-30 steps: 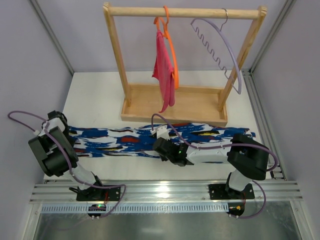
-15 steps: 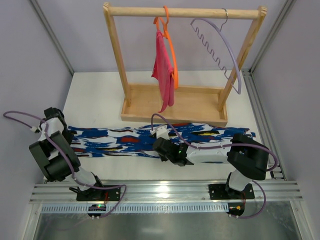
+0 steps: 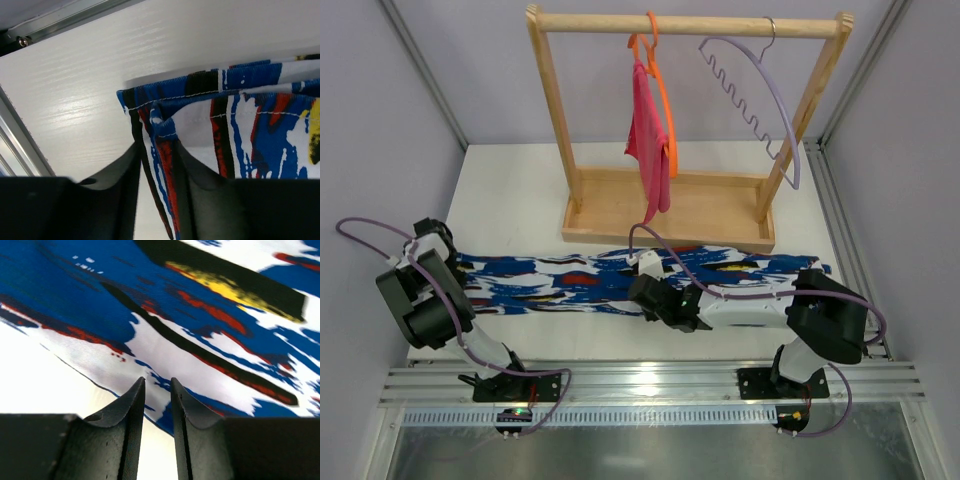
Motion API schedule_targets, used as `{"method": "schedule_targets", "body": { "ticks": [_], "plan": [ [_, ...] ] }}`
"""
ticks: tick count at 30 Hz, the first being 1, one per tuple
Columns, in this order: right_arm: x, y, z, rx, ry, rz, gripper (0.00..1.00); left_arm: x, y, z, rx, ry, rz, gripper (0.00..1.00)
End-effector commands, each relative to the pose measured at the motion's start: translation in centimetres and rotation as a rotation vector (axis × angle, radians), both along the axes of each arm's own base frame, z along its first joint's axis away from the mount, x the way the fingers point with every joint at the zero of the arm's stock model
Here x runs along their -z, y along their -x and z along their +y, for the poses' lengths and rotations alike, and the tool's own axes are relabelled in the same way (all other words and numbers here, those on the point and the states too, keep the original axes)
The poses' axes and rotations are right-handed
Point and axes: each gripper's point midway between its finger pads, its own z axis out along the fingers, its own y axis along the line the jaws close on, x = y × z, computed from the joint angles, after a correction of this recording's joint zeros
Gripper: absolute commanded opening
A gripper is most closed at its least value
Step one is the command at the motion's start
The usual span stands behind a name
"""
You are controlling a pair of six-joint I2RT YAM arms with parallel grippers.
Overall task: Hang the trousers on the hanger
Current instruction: Fold the trousers
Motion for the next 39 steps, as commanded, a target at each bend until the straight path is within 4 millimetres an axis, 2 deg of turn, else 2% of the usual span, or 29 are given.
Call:
{"method": "schedule_targets", "body": {
  "ticks": [1,2,3,4,7,8,10,14,16,22,24,25,27,28,30,32,34,35,39],
  "plan": [
    [-1.8,-0.8,-1.9,0.150,-0.033,-0.047,0.30,-0.6,-0.8,1.6,-0.002,-0.057,0.005,0.27],
    [-1.9,-1.3,-3.0,0.211,-0.017,-0.076,0.30,-0.5,-0.7,1.7,-0.006,-0.057,0.020,0.10],
    [-1.4,-1.2,-4.4,0.257,0.018,-0.066,0.31,-0.9,-0.6,2.1,-0.013,-0.073,0.031,0.02],
    [-1.2,-1.1,-5.2,0.294,0.026,-0.062,0.31,-1.2,-0.6,2.3,-0.015,-0.081,0.038,0.01],
    [-0.1,-1.1,-8.0,0.507,-0.012,-0.028,0.31,-2.4,-1.3,3.1,0.000,-0.115,0.012,0.01],
    [0.2,-0.9,-9.9,0.565,0.031,-0.038,0.31,-2.3,-1.4,3.0,0.007,-0.110,0.014,0.00],
    [0.0,-0.9,-11.3,0.651,0.038,-0.051,0.30,-2.0,-1.3,2.8,0.007,-0.102,0.017,0.01],
    [-2.2,-1.5,-14.4,0.887,-0.012,-0.049,0.31,-0.4,0.3,2.3,-0.008,-0.095,0.082,0.01],
    [-2.6,-1.9,-15.7,0.979,-0.043,-0.017,0.31,0.2,0.6,2.2,-0.009,-0.092,0.088,0.00],
    [-4.5,-3.6,-21.9,1.259,-0.157,0.023,0.31,-0.3,0.6,2.6,-0.007,-0.095,0.116,0.01],
    [-3.8,-3.7,-23.1,1.322,-0.204,0.041,0.31,-0.4,0.5,2.7,-0.006,-0.097,0.119,0.01],
    [-3.4,-3.9,-24.4,1.387,-0.232,0.070,0.31,-0.3,0.6,2.6,-0.006,-0.094,0.124,0.01],
    [-1.8,-3.8,-26.2,1.472,-0.241,0.098,0.31,-0.1,0.9,2.6,-0.017,-0.094,0.146,0.00],
    [-1.1,-3.8,-28.2,1.547,-0.225,0.116,0.31,-0.1,1.1,2.6,-0.017,-0.093,0.158,0.00],
    [0.6,-3.6,-29.7,1.622,-0.246,0.189,0.30,0.1,1.8,2.8,-0.022,-0.098,0.209,0.01],
    [2.9,-2.9,-31.7,1.722,-0.314,0.322,0.30,0.1,2.3,3.0,-0.022,-0.107,0.246,0.00],
    [4.5,-1.9,-33.2,1.785,-0.347,0.374,0.29,-0.4,2.5,3.5,-0.025,-0.125,0.272,0.01],
    [5.1,-1.8,-34.5,1.832,-0.368,0.386,0.29,-0.3,2.7,3.6,-0.030,-0.129,0.285,0.00],
    [6.7,-0.3,-36.9,1.911,-0.340,0.432,0.28,-0.6,3.2,4.0,-0.046,-0.145,0.350,0.01]
  ]
}}
